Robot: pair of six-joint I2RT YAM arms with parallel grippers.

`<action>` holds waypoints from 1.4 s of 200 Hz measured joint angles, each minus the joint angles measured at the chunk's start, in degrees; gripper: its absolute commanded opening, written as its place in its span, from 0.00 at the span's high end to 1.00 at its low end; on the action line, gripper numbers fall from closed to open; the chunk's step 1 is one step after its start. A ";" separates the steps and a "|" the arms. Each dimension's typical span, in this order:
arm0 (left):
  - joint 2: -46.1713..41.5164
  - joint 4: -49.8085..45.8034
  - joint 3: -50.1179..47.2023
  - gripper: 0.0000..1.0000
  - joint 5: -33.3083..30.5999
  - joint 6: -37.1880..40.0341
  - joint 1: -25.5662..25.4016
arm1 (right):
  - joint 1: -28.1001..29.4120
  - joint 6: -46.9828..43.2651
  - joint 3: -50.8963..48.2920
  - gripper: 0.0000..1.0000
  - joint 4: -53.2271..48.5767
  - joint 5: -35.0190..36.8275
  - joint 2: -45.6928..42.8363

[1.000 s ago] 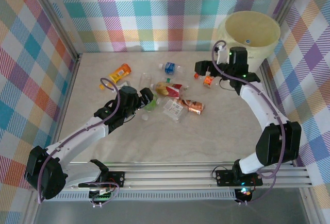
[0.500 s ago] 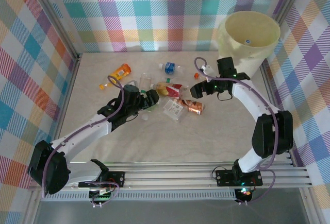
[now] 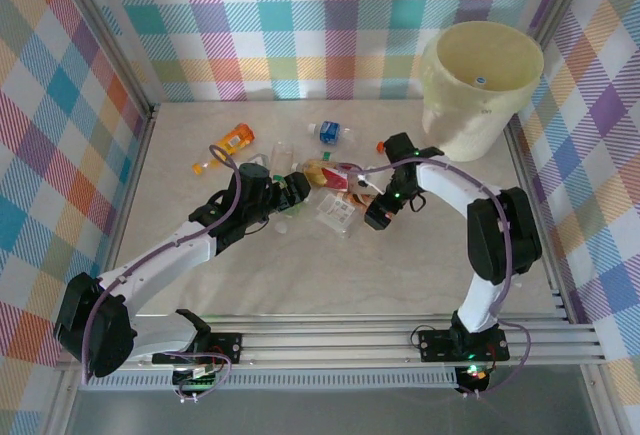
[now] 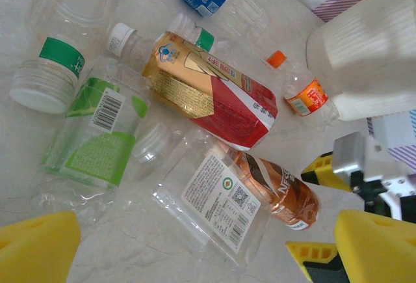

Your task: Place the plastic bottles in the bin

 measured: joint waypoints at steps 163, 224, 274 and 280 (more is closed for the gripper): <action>1.81 0.52 0.00 0.00 -0.39 -0.48 0.00 | 3.69 -13.18 -2.40 0.27 9.73 9.46 5.18; 2.14 1.79 0.00 0.00 -0.35 -1.31 0.00 | 3.74 -12.22 -3.06 0.35 10.73 10.73 5.18; 2.19 3.08 -0.02 0.00 0.24 -1.36 0.00 | 3.72 -6.80 -3.08 0.52 10.97 10.93 5.14; 2.21 3.15 -0.02 0.00 0.26 -1.33 0.00 | 3.72 -6.25 -3.15 0.52 11.13 10.93 5.07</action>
